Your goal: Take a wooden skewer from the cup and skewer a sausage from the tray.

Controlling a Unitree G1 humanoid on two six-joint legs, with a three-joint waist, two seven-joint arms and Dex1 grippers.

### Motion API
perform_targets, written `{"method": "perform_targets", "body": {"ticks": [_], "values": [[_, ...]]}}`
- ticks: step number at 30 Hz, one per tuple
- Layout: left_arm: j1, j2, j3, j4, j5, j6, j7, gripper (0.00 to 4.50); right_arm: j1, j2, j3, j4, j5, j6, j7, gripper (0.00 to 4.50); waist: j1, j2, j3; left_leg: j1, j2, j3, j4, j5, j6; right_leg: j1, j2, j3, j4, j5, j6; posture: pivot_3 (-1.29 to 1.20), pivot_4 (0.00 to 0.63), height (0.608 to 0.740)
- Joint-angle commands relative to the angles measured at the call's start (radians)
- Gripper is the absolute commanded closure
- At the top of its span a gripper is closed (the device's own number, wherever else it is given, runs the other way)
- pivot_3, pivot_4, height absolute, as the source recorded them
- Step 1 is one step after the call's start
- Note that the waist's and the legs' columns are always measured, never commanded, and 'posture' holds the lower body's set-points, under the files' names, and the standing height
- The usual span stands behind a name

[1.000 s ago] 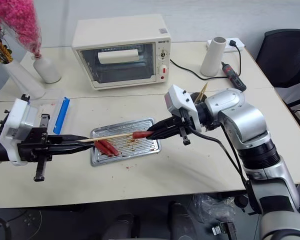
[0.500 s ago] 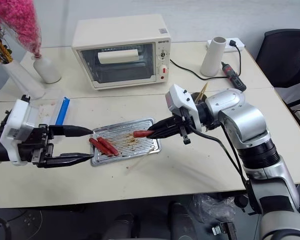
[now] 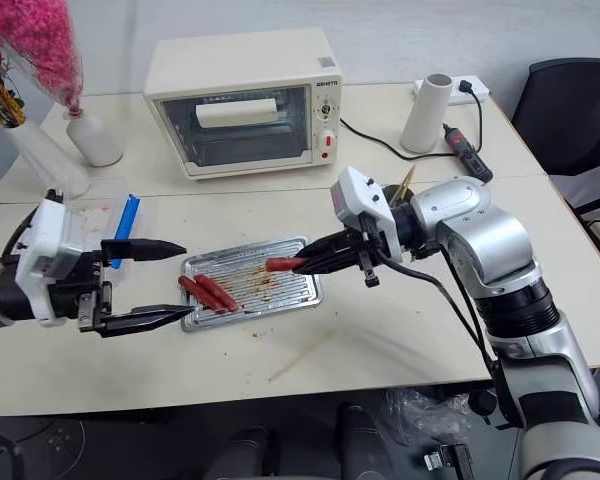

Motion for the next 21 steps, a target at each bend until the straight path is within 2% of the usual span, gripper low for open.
{"method": "perform_targets", "body": {"ticks": [1, 2, 5, 10, 17, 18, 20, 21], "values": [[0.023, -0.027, 0.014, -0.041, 0.006, -0.010, 0.045, 0.01, 0.020, 0.000, -0.042, -0.052, 0.014, 0.006, -0.042, 4.36, 0.001, 0.000, 0.000, 0.000, 0.000, 0.000, 0.000, 0.000, 0.000, 0.000, 0.000, 0.000, 0.000, 0.000, 0.000, 0.00, 0.150, 0.740], [0.030, -0.035, 0.018, -0.043, 0.001, -0.005, 0.054, 0.01, 0.026, 0.000, -0.049, -0.055, 0.015, 0.013, -0.059, 4.36, 0.001, 0.000, 0.000, 0.000, 0.000, 0.000, 0.000, 0.000, 0.000, 0.000, 0.000, 0.000, 0.000, 0.000, 0.000, 0.00, 0.150, 0.740], [0.053, -0.054, 0.019, -0.047, -0.002, -0.010, 0.066, 0.62, 0.060, -0.005, -0.065, -0.068, 0.009, 0.025, -0.115, 4.36, 0.002, 0.000, 0.000, 0.000, 0.000, 0.000, 0.001, 0.000, 0.000, 0.000, -0.001, 0.000, 0.001, 0.000, 0.000, 0.00, 0.150, 0.740], [0.072, -0.078, 0.000, -0.044, 0.024, -0.018, 0.099, 2.06, 0.138, -0.001, -0.088, -0.087, -0.019, 0.039, -0.228, 4.36, 0.003, 0.000, 0.000, 0.000, 0.000, 0.000, 0.002, 0.000, 0.000, 0.000, -0.002, 0.000, 0.001, 0.000, 0.000, 0.00, 0.150, 0.740], [0.068, -0.190, -0.041, -0.052, 0.097, -0.042, 0.261, 2.06, 0.197, 0.103, -0.048, 0.066, -0.224, -0.027, -0.530, 4.36, 0.000, -0.001, 0.000, 0.000, 0.000, 0.000, 0.004, 0.000, 0.000, 0.000, -0.001, 0.001, 0.003, 0.000, 0.000, 0.00, 0.150, 0.740], [0.068, -0.206, -0.048, -0.057, 0.107, -0.045, 0.282, 2.09, 0.198, 0.119, -0.047, 0.102, -0.247, -0.033, -0.563, 3.69, 0.001, -0.001, 0.000, 0.000, 0.000, 0.000, 0.005, 0.000, 0.000, 0.000, -0.001, 0.001, 0.003, 0.000, 0.001, 0.00, 0.150, 0.740], [0.068, -0.235, -0.058, -0.070, 0.117, -0.045, 0.316, 2.09, 0.204, 0.137, -0.040, 0.158, -0.293, -0.077, -0.599, 3.26, 0.002, -0.001, 0.000, -0.001, 0.000, 0.000, 0.006, 0.000, 0.000, 0.000, -0.001, 0.001, 0.004, 0.000, 0.001, 0.00, 0.150, 0.740], [0.067, -0.248, -0.061, -0.076, 0.114, -0.041, 0.330, 2.09, 0.207, 0.144, -0.037, 0.182, -0.314, -0.097, -0.613, 2.86, 0.002, -0.001, 0.000, -0.001, 0.000, 0.000, 0.006, 0.000, 0.000, 0.000, -0.001, 0.001, 0.004, 0.000, 0.001, 0.00, 0.150, 0.740]]}}
